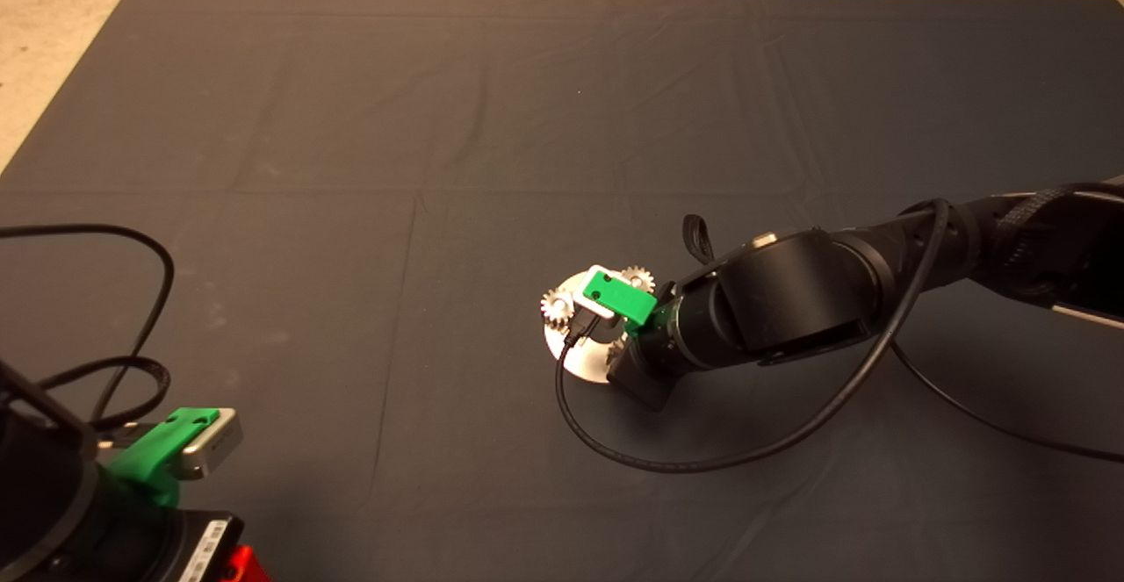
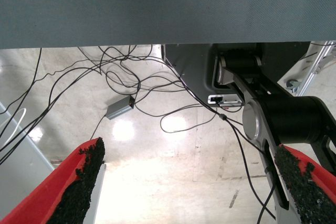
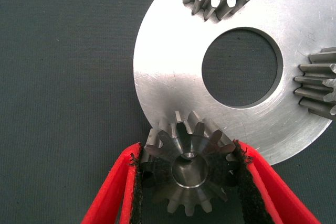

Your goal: Install three planetary gears onto the carrier pins

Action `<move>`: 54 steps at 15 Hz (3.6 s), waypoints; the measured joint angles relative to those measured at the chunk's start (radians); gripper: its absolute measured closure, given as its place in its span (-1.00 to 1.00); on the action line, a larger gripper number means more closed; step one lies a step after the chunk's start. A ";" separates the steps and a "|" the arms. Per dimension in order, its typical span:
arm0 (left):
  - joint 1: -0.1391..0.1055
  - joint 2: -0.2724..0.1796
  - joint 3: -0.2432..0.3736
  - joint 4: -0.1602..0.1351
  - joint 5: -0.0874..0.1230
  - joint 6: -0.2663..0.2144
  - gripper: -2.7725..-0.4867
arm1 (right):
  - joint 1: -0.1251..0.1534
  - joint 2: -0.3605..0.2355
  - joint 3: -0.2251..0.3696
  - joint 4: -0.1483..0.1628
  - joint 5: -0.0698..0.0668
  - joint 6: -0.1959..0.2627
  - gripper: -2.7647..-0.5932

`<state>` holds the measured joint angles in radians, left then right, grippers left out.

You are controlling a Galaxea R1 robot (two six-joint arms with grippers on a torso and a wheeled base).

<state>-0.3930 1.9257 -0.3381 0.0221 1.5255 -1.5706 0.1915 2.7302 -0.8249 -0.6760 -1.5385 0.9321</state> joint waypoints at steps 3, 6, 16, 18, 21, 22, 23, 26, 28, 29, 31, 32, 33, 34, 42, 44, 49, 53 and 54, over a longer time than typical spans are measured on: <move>0.000 0.000 0.000 0.000 0.000 0.000 -0.61 | 0.001 0.002 -0.006 -0.001 0.001 -0.007 0.61; 0.000 0.000 0.000 0.000 0.000 0.000 -0.61 | 0.000 0.005 -0.019 -0.012 0.014 -0.015 0.61; 0.000 0.000 0.000 0.000 0.000 0.000 -0.61 | 0.000 -0.002 -0.023 -0.015 0.019 -0.027 0.61; 0.000 0.002 0.000 0.000 0.000 0.000 -0.61 | 0.000 -0.007 -0.023 -0.015 0.024 -0.030 0.60; 0.001 0.002 0.000 0.000 0.000 0.000 -0.61 | 0.000 -0.017 -0.021 -0.015 0.036 -0.030 0.61; 0.003 0.002 0.000 0.000 0.000 0.000 -0.61 | 0.000 -0.021 -0.021 -0.015 0.041 -0.030 0.61; 0.002 0.002 0.000 0.000 0.000 0.000 -0.61 | 0.000 -0.022 -0.020 -0.016 0.042 -0.030 0.61; 0.002 0.002 0.000 0.000 0.000 0.000 -0.61 | 0.000 -0.029 -0.016 -0.023 0.045 -0.030 0.61; 0.002 0.002 0.000 0.000 0.000 0.000 -0.61 | -0.001 -0.038 -0.006 -0.026 0.042 -0.030 0.61; 0.002 0.003 0.000 0.000 0.000 0.000 -0.61 | -0.001 -0.043 -0.001 -0.026 0.041 -0.030 0.61; 0.002 0.003 0.000 0.000 0.000 0.000 -0.61 | -0.003 -0.049 0.010 -0.030 0.027 -0.030 0.61; 0.003 0.003 0.000 0.000 0.000 0.000 -0.61 | -0.005 -0.051 0.020 -0.032 0.024 -0.030 0.61; 0.002 0.003 0.000 0.000 0.000 0.000 -0.61 | -0.007 -0.052 0.031 -0.032 0.019 -0.030 0.61; 0.002 0.003 0.000 0.000 0.000 0.000 -0.61 | -0.011 -0.055 0.043 -0.034 0.015 -0.030 0.61; 0.002 0.003 0.000 0.000 0.000 0.000 -0.61 | -0.038 -0.053 0.072 -0.060 -0.004 -0.053 0.61; 0.002 0.003 0.000 0.000 0.000 0.000 -0.61 | -0.039 -0.050 0.066 -0.061 -0.007 -0.057 0.61; 0.002 0.003 0.000 0.000 0.000 0.000 -0.61 | -0.036 -0.016 0.015 -0.060 -0.006 -0.060 0.61; 0.002 0.003 0.000 0.000 0.000 0.000 -0.61 | -0.034 0.011 -0.019 -0.060 0.006 -0.060 0.61; 0.002 0.003 0.000 0.000 0.000 0.000 -0.61 | -0.033 0.013 -0.026 -0.060 0.010 -0.060 0.61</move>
<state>-0.3905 1.9285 -0.3381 0.0226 1.5255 -1.5711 0.1583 2.7432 -0.8505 -0.7360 -1.5283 0.8717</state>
